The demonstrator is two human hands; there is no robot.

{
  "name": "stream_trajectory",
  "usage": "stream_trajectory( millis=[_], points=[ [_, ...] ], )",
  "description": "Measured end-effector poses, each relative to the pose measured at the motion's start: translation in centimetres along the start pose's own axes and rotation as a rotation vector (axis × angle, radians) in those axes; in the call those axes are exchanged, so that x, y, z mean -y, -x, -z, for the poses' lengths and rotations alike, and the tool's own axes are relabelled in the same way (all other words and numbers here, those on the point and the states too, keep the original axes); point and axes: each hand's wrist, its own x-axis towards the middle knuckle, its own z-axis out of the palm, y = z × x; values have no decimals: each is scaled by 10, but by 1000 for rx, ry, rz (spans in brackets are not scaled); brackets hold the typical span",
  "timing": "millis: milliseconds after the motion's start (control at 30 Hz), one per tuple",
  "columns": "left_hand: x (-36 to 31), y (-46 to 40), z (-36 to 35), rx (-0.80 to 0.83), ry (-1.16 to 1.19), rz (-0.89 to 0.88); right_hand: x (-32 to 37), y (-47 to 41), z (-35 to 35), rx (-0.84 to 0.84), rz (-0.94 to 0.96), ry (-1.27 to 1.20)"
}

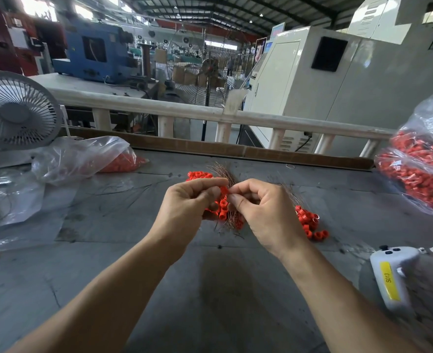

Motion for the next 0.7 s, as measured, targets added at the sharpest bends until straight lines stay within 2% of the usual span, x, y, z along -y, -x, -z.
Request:
stream_trajectory(
  millis=[433,700],
  points=[
    [4,-4,5,30,117,93,0,0,1,33,1,-67],
    [5,-6,5,44,152,80,1,0,-2,25,-96,-193]
  ],
)
